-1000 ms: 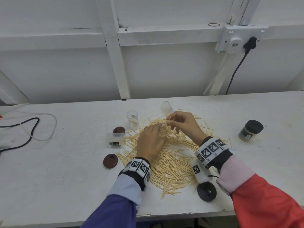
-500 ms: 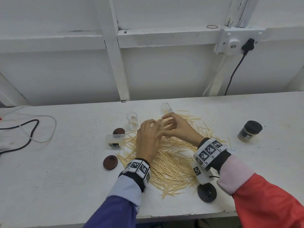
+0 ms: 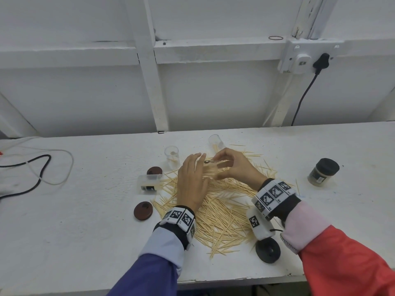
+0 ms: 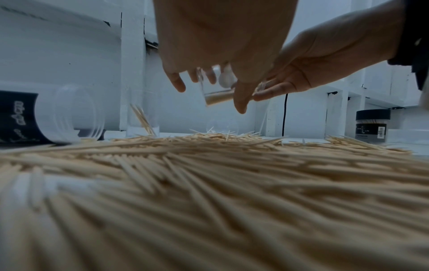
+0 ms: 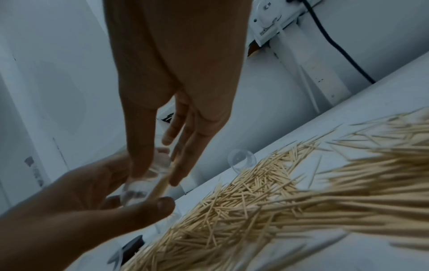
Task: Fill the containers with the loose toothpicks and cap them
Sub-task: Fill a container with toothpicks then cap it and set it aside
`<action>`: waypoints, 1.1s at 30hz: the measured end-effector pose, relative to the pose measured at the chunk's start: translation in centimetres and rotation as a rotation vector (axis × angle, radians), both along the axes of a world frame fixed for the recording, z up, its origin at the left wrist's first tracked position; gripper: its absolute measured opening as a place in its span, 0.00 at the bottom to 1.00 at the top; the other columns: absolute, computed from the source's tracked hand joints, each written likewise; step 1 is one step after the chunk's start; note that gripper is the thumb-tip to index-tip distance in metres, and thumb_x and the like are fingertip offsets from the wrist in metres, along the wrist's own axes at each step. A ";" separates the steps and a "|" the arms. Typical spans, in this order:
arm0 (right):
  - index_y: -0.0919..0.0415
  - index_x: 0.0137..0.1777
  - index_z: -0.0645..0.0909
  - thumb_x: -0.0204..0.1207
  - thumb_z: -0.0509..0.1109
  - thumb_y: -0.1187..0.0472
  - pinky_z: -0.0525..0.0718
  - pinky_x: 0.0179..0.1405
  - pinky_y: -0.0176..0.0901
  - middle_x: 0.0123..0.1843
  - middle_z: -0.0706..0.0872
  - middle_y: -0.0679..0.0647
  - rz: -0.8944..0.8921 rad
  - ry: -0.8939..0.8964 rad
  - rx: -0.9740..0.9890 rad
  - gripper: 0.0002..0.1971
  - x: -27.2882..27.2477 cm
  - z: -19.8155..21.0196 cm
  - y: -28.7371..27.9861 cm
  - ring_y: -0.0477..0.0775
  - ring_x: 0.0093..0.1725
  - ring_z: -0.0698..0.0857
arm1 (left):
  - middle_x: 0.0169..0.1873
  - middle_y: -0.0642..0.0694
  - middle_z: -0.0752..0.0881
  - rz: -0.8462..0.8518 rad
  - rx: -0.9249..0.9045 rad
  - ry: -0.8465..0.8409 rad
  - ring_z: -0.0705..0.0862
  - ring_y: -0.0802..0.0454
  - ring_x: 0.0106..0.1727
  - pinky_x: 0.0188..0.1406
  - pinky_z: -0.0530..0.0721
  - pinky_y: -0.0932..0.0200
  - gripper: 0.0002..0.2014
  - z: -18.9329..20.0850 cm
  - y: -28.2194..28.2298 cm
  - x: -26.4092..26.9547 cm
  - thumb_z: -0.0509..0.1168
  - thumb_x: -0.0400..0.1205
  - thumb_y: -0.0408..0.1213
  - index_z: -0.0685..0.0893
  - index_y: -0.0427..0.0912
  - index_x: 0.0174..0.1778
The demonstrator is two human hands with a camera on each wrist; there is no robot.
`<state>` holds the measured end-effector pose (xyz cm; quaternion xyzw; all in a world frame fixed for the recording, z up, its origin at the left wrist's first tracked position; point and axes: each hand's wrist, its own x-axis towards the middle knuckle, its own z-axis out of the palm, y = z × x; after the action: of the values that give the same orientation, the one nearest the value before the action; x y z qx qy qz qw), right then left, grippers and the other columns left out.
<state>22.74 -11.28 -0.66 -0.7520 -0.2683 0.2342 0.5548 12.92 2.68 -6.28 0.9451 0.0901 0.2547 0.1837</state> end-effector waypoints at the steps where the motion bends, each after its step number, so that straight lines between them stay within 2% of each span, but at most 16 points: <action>1: 0.60 0.56 0.81 0.58 0.85 0.73 0.88 0.47 0.39 0.55 0.89 0.52 0.020 0.020 0.006 0.27 -0.1 0.2 -0.1 0.52 0.53 0.89 | 0.71 0.44 0.76 -0.009 0.002 -0.002 0.72 0.44 0.74 0.71 0.75 0.45 0.33 0.0 0.0 0.0 0.75 0.74 0.36 0.72 0.41 0.76; 4: 0.61 0.62 0.80 0.65 0.83 0.69 0.89 0.49 0.42 0.57 0.89 0.55 0.104 0.101 0.022 0.26 0.0 0.7 -0.6 0.55 0.55 0.89 | 0.64 0.47 0.81 -0.004 -0.012 0.010 0.77 0.46 0.67 0.68 0.75 0.47 0.27 0.0 0.0 -0.1 0.72 0.76 0.37 0.76 0.44 0.72; 7: 0.58 0.67 0.78 0.74 0.77 0.58 0.90 0.49 0.49 0.58 0.88 0.56 0.078 0.118 -0.059 0.22 1.4 1.0 -1.5 0.54 0.55 0.89 | 0.62 0.48 0.82 0.011 -0.029 0.045 0.77 0.46 0.65 0.68 0.74 0.46 0.25 -0.2 -0.1 -0.1 0.71 0.78 0.40 0.76 0.45 0.72; 9: 0.57 0.66 0.78 0.75 0.76 0.53 0.89 0.48 0.46 0.60 0.86 0.56 0.042 -0.061 -0.289 0.22 2.6 0.7 -2.4 0.51 0.54 0.87 | 0.62 0.49 0.81 0.021 -0.037 0.076 0.76 0.46 0.64 0.69 0.72 0.47 0.25 -0.3 0.0 0.0 0.70 0.79 0.42 0.75 0.46 0.73; 11: 0.56 0.67 0.77 0.73 0.78 0.51 0.82 0.54 0.44 0.64 0.83 0.55 0.087 -0.240 -0.615 0.25 3.6 0.0 -3.4 0.50 0.56 0.82 | 0.63 0.49 0.80 0.023 -0.042 0.110 0.76 0.46 0.65 0.69 0.70 0.48 0.26 -0.3 0.0 0.0 0.69 0.80 0.43 0.74 0.46 0.74; 13: 0.55 0.72 0.74 0.68 0.80 0.47 0.78 0.63 0.46 0.69 0.77 0.54 0.181 -0.314 -0.900 0.34 3.8 -1.1 -4.0 0.52 0.61 0.77 | 0.64 0.49 0.80 0.018 -0.039 0.133 0.75 0.46 0.66 0.69 0.69 0.48 0.26 -0.3 0.0 0.0 0.68 0.80 0.44 0.73 0.46 0.74; 15: 0.54 0.74 0.70 0.63 0.83 0.45 0.77 0.66 0.50 0.71 0.72 0.54 0.247 -0.364 -1.054 0.41 3.5 -2.1 -4.3 0.55 0.67 0.74 | 0.65 0.49 0.79 0.015 -0.034 0.145 0.75 0.47 0.65 0.69 0.69 0.49 0.26 -0.3 0.0 0.0 0.67 0.80 0.45 0.73 0.46 0.75; 17: 0.54 0.72 0.72 0.61 0.85 0.49 0.76 0.63 0.47 0.69 0.71 0.54 0.254 -0.404 -1.059 0.40 3.2 -2.6 -4.5 0.56 0.67 0.72 | 0.64 0.48 0.80 0.016 -0.037 0.155 0.75 0.46 0.65 0.68 0.69 0.49 0.26 -0.3 0.0 0.1 0.67 0.81 0.45 0.73 0.46 0.75; 19: 0.54 0.67 0.77 0.64 0.84 0.55 0.73 0.55 0.41 0.66 0.74 0.54 0.270 -0.435 -0.991 0.32 2.9 -2.7 -4.6 0.52 0.61 0.74 | 0.64 0.49 0.79 0.015 -0.041 0.164 0.75 0.47 0.65 0.68 0.69 0.49 0.25 -0.3 0.0 0.0 0.67 0.81 0.45 0.73 0.46 0.75; 21: 0.53 0.65 0.79 0.65 0.84 0.56 0.72 0.51 0.38 0.64 0.77 0.52 0.276 -0.441 -0.911 0.28 2.9 -2.6 -4.8 0.51 0.59 0.77 | 0.64 0.49 0.79 0.017 -0.048 0.168 0.75 0.47 0.65 0.68 0.69 0.49 0.25 -0.2 0.0 0.0 0.67 0.81 0.45 0.73 0.46 0.75; 22: 0.51 0.67 0.78 0.65 0.84 0.55 0.74 0.53 0.40 0.65 0.77 0.52 0.251 -0.430 -0.874 0.30 2.9 -2.3 -5.1 0.51 0.60 0.77 | 0.64 0.49 0.79 0.018 -0.052 0.168 0.75 0.47 0.65 0.68 0.69 0.49 0.25 -0.2 0.0 0.0 0.67 0.81 0.45 0.73 0.46 0.74; 24: 0.51 0.74 0.72 0.64 0.83 0.46 0.77 0.63 0.48 0.71 0.74 0.52 0.142 -0.423 -0.887 0.38 3.2 -1.9 -5.8 0.53 0.67 0.75 | 0.64 0.49 0.79 0.018 -0.054 0.168 0.75 0.47 0.65 0.68 0.70 0.49 0.25 -0.2 0.0 0.0 0.67 0.81 0.45 0.73 0.47 0.74; 26: 0.54 0.79 0.63 0.63 0.80 0.36 0.76 0.69 0.57 0.77 0.68 0.55 0.057 -0.442 -1.054 0.49 3.2 -1.8 -6.7 0.58 0.75 0.69 | 0.64 0.50 0.79 0.019 -0.050 0.176 0.75 0.48 0.65 0.68 0.69 0.50 0.25 -0.2 -0.1 -0.1 0.67 0.81 0.46 0.72 0.47 0.74; 28: 0.57 0.81 0.58 0.61 0.78 0.32 0.74 0.70 0.59 0.79 0.64 0.58 0.051 -0.394 -1.164 0.54 2.9 -2.0 -7.3 0.61 0.78 0.65 | 0.64 0.50 0.79 0.020 -0.050 0.178 0.75 0.48 0.65 0.67 0.69 0.51 0.25 -0.1 -0.2 -0.1 0.67 0.81 0.46 0.72 0.48 0.75; 30: 0.58 0.79 0.60 0.61 0.79 0.35 0.74 0.69 0.57 0.77 0.64 0.58 0.069 -0.353 -1.154 0.52 2.5 -2.3 -7.5 0.60 0.77 0.64 | 0.65 0.50 0.79 0.021 -0.054 0.181 0.74 0.48 0.65 0.67 0.68 0.51 0.25 0.0 -0.2 -0.1 0.67 0.81 0.45 0.72 0.48 0.75; 33: 0.55 0.73 0.70 0.64 0.82 0.45 0.77 0.63 0.49 0.70 0.71 0.54 0.100 -0.373 -1.023 0.39 2.4 -2.6 -7.1 0.56 0.69 0.71 | 0.65 0.51 0.79 0.021 -0.049 0.188 0.74 0.48 0.66 0.67 0.68 0.52 0.25 0.1 -0.3 -0.2 0.67 0.81 0.46 0.72 0.48 0.75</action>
<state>25.18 -18.38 -3.26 -0.9409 -0.2495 0.2237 0.0496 12.74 2.39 -6.20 0.9591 0.1229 0.1645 0.1950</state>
